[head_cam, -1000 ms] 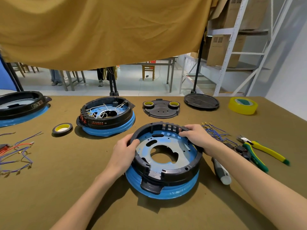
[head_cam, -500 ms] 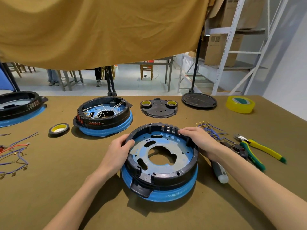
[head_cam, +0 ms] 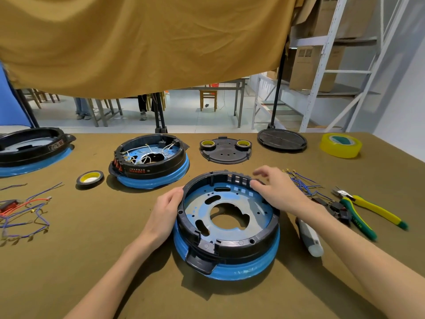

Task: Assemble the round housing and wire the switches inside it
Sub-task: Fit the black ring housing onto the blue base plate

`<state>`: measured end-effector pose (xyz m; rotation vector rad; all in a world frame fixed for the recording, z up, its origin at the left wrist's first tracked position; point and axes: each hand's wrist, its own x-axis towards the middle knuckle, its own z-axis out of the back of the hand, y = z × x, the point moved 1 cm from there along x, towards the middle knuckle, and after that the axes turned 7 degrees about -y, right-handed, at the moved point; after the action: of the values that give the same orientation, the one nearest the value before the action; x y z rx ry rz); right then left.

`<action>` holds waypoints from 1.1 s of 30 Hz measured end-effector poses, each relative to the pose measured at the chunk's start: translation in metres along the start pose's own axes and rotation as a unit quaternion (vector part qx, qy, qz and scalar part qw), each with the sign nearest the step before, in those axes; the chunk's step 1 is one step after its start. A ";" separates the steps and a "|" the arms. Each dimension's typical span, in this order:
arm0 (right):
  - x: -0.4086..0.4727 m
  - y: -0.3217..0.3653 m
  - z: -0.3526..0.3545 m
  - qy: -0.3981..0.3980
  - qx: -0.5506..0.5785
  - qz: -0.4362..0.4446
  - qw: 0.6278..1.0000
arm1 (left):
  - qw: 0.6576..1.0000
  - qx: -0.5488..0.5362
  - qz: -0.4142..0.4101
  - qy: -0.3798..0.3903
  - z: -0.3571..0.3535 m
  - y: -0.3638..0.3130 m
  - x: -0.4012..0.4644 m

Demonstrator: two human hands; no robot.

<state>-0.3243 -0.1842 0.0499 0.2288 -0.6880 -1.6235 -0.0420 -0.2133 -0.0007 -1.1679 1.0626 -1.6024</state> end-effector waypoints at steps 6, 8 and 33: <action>0.034 0.037 -0.013 0.141 -0.064 0.080 0.985 | 0.999 -0.014 0.012 0.042 0.001 0.004 0.009; 0.040 0.037 -0.019 0.127 -0.135 0.105 0.977 | 0.998 -0.017 0.018 0.060 0.001 -0.001 0.012; 0.046 0.038 -0.032 0.188 -0.044 0.139 0.971 | 0.995 -0.040 0.028 0.082 -0.003 0.000 0.014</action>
<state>-0.2845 -0.2386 0.0557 0.3483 -0.3376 -1.2910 -0.0475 -0.2258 0.0015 -1.0619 1.2640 -1.6471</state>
